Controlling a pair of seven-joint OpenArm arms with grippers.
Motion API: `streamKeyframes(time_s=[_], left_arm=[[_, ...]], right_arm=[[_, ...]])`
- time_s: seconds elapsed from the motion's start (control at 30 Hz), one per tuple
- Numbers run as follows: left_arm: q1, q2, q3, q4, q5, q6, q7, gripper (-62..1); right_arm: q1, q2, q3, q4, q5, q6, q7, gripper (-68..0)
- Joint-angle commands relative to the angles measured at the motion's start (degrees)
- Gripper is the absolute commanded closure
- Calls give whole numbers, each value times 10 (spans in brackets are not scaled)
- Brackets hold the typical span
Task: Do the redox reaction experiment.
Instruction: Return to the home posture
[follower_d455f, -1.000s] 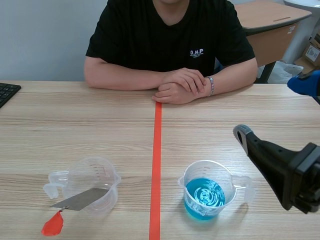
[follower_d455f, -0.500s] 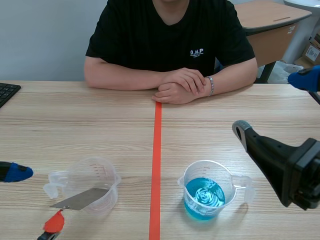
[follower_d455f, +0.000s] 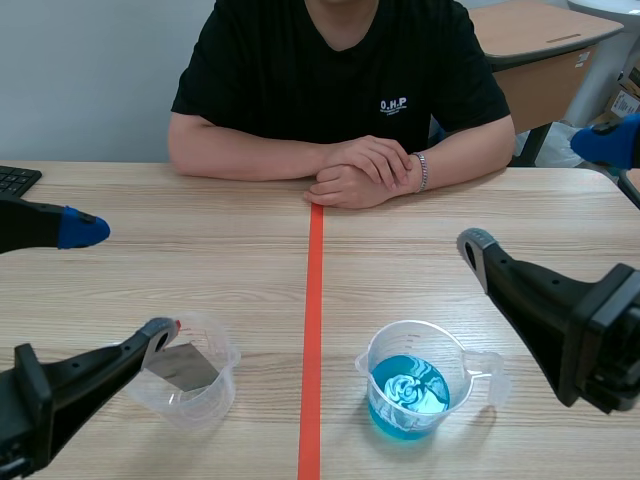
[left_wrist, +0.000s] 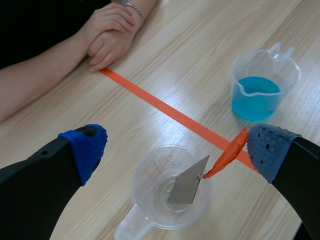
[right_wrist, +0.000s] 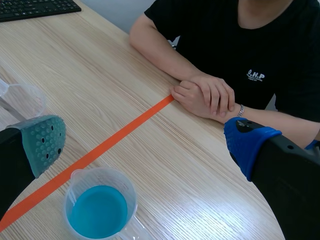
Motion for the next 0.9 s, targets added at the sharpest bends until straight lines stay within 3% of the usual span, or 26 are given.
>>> streamKeyframes(time_s=[0.0, 0.6, 0.87], left_arm=[[-12, 14, 6, 7, -3, 0, 1, -599], [-80, 68, 46, 7, 1, -11, 16, -598], [-87, 71, 46, 7, 1, -12, 16, -598]], right_arm=[[5, 0, 2, 9, 2, -3, 6, -679], [5, 0, 2, 9, -3, -3, 2, -679], [5, 0, 2, 9, -3, -3, 2, -679]])
